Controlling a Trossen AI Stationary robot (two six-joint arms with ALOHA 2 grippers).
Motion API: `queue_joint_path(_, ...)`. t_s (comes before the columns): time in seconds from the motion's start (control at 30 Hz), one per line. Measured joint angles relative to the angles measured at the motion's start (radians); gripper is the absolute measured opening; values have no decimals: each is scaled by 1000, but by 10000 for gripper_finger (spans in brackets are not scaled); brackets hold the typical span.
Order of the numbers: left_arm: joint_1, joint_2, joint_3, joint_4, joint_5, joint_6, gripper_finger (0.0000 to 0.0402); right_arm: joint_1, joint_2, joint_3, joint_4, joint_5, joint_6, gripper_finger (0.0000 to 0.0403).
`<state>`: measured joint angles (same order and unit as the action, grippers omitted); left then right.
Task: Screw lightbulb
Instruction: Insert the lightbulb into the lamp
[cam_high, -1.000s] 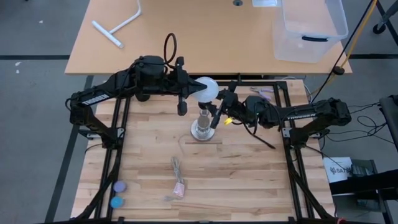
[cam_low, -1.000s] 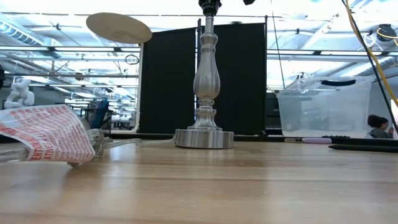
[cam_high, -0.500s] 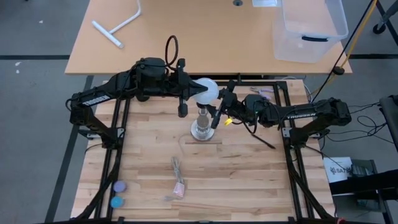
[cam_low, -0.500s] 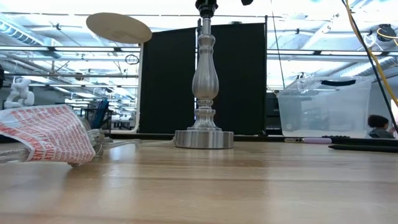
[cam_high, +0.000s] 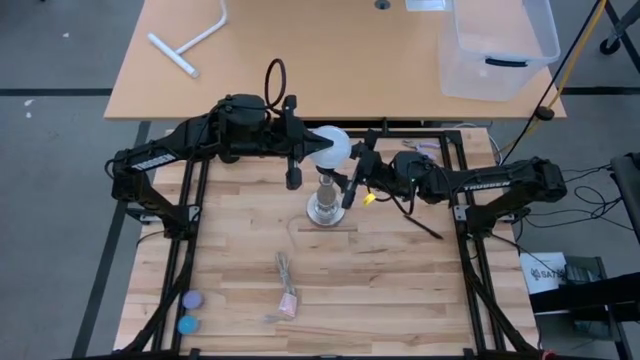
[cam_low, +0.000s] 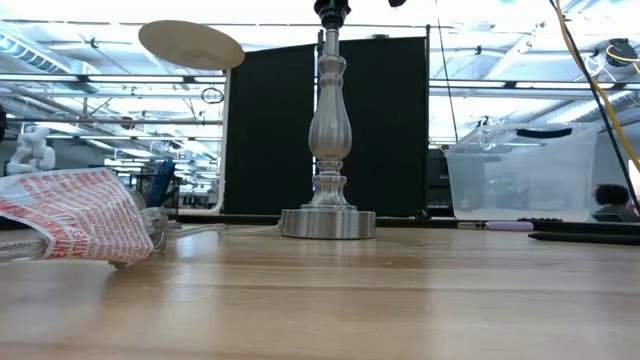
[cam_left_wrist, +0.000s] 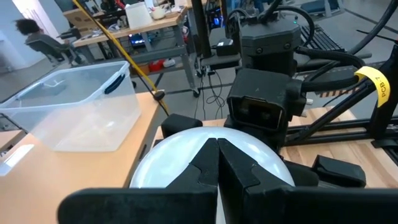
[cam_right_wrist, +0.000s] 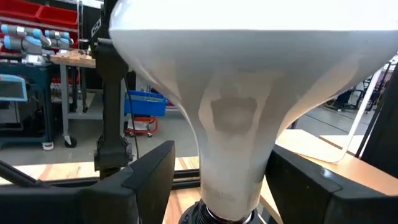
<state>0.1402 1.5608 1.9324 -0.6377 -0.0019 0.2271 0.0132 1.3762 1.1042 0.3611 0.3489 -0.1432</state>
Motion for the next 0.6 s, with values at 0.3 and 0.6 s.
queue_joint_path(0.3,1,0,0,1,-48,10,0,1,-21,0,-58,19,-32,231)
queue_joint_path(0.6,2,0,-1,-10,-67,11,0,3,-45,0,-135,11,-34,231)
